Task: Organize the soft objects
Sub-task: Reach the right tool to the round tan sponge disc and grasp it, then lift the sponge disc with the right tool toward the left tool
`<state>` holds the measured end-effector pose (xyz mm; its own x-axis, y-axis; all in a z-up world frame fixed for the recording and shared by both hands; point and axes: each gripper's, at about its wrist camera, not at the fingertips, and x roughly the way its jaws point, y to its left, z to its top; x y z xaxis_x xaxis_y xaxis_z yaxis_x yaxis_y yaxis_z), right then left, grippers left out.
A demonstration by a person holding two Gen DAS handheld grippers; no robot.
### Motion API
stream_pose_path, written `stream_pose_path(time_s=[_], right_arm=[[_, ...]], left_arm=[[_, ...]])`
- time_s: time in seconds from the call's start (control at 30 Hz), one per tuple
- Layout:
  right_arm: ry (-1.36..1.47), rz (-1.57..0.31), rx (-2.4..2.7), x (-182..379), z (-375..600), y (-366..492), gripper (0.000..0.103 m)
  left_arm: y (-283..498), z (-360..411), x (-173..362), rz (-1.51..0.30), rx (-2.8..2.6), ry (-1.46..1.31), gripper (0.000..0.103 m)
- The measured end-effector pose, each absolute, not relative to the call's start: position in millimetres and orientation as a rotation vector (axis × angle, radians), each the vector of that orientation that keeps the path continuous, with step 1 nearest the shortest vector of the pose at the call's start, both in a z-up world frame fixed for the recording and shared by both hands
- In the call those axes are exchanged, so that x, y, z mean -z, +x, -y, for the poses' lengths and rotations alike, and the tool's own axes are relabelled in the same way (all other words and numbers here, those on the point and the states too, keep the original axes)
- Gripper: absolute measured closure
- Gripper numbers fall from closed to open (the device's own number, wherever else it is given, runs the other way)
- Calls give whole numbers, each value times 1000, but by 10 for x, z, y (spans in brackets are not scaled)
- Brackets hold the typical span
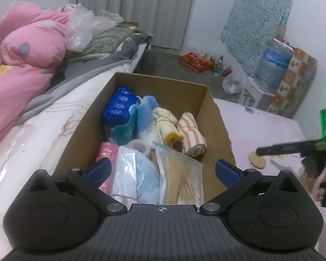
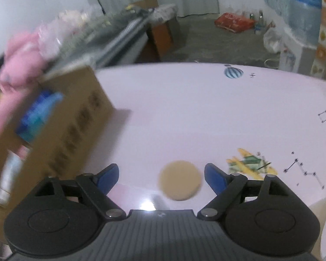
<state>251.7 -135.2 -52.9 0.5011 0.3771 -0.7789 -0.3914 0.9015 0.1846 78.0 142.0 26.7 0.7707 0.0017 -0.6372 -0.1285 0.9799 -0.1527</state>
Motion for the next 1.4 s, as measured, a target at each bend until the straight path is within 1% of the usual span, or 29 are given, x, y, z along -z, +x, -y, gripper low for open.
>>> stream_pose_path(time_s=[0.03, 0.1, 0.17, 0.2, 0.27, 0.37, 0.57, 0.8, 1.03, 1.27, 1.4], right_arm=[[-47, -937, -461, 593, 1333, 2515, 16], [-86, -947, -461, 702, 1287, 2550, 26], [-129, -939, -472, 793, 1255, 2539, 31], [-173, -916, -477, 807, 1225, 2501, 36], [-240, -884, -483, 824, 1185, 2427, 42], [-289, -865, -509, 852, 1168, 2312, 44], [-293, -886, -551, 834, 1327, 1948, 46], [-290, -907, -622, 789, 1598, 1069, 46], [-179, -923, -667, 767, 1828, 294, 46], [-118, -895, -689, 793, 1908, 59, 46], [-15, -899, -709, 815, 2037, 97, 46]], left_arm=[[751, -1409, -268, -686, -75, -194, 1], [690, -1385, -273, -682, -81, -199, 1], [614, -1354, -281, -673, -77, -207, 1], [580, -1337, -287, -668, -76, -208, 1], [494, -1297, -302, -652, -77, -210, 1], [374, -1237, -323, -633, -74, -206, 1], [89, -1153, -342, -607, -47, -213, 1], [-144, -1033, -226, -622, 26, -200, 1], [-287, -760, -36, -689, 129, -150, 1], [-597, -552, -105, -696, 205, -137, 1], [-631, -278, 13, -730, 247, -52, 1]])
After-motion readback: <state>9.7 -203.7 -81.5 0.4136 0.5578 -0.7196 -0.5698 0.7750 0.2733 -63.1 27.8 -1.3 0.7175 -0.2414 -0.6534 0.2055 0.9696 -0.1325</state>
